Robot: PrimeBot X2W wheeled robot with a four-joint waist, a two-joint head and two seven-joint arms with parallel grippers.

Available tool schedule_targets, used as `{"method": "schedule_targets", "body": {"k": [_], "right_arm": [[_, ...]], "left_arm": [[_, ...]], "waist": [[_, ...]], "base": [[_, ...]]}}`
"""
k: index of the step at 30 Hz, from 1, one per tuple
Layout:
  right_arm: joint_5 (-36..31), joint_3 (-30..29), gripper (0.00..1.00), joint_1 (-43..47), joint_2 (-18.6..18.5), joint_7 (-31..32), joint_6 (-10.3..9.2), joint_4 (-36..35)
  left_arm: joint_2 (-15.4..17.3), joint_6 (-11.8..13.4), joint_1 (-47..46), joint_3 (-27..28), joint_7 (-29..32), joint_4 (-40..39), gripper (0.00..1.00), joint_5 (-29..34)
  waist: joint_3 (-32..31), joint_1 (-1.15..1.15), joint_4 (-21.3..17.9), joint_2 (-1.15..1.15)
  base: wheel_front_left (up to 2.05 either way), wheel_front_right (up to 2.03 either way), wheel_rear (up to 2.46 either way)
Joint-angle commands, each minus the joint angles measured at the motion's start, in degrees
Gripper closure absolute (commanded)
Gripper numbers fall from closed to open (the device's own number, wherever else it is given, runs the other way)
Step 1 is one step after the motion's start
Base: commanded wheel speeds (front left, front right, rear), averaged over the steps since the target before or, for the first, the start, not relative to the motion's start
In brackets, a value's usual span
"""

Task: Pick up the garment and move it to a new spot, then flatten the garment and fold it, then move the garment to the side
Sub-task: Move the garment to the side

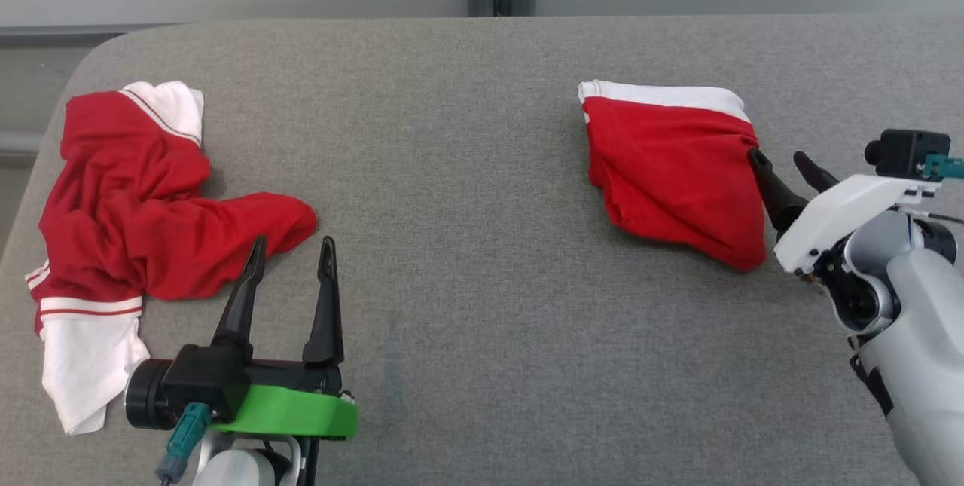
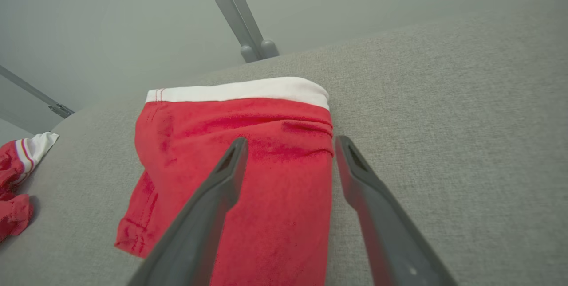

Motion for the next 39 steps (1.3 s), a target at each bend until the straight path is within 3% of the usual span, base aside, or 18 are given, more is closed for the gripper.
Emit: {"method": "schedule_targets", "body": {"k": [1,9,15,16,18,19,26,39], "right_arm": [[1.0,0.3,0.0,-2.0,-1.9,2.5,0.02,1.7],[4.7,0.6,0.0,-9.7,-3.6,13.6,0.03,12.4],[7.9,2.5,0.0,-10.2,-2.7,15.0,0.03,14.5],[8.1,2.7,0.06,-10.0,-2.7,14.6,0.03,14.8],[8.2,2.9,0.72,-10.0,-2.9,12.7,0.03,15.4],[8.1,2.9,1.0,-10.3,-3.0,11.2,0.03,15.6],[8.6,5.0,1.0,-11.2,-2.2,4.0,0.03,16.2],[11.5,11.9,1.0,-10.2,-3.0,-3.8,0.03,14.4]], "left_arm": [[0.1,0.2,-1.2,-0.2,0.0,0.2,0.0,-0.5],[0.1,0.8,-3.2,-1.6,0.0,0.4,0.0,-0.9],[0.1,1.1,-4.0,-2.3,0.0,0.9,0.0,-1.0],[0.1,1.1,-4.0,-2.4,0.0,1.0,0.0,-1.0],[0.1,1.0,-3.9,-2.6,0.0,1.2,0.0,-0.7],[0.1,0.8,-3.9,-2.6,0.0,1.3,0.0,-0.5],[0.1,-0.6,-3.8,-3.5,0.0,2.1,0.0,0.7],[0.2,-2.9,-6.4,-6.3,0.0,3.9,0.0,2.6]], "waist": [[3.2,0.0,2.9,0.0],[6.3,0.0,5.8,0.0],[6.5,0.0,6.4,0.0],[6.3,0.0,6.3,0.0],[5.9,0.0,6.0,0.0],[5.6,0.0,5.7,0.0],[2.6,0.0,1.1,0.0],[1.8,0.0,-15.1,0.0]], "base": [[0.0,0.0,0.0],[0.0,0.0,0.0],[0.0,0.0,0.0],[0.0,0.0,0.0],[0.0,0.0,0.0],[0.0,0.0,0.0],[0.0,0.0,0.0],[0.0,0.0,0.0]]}}
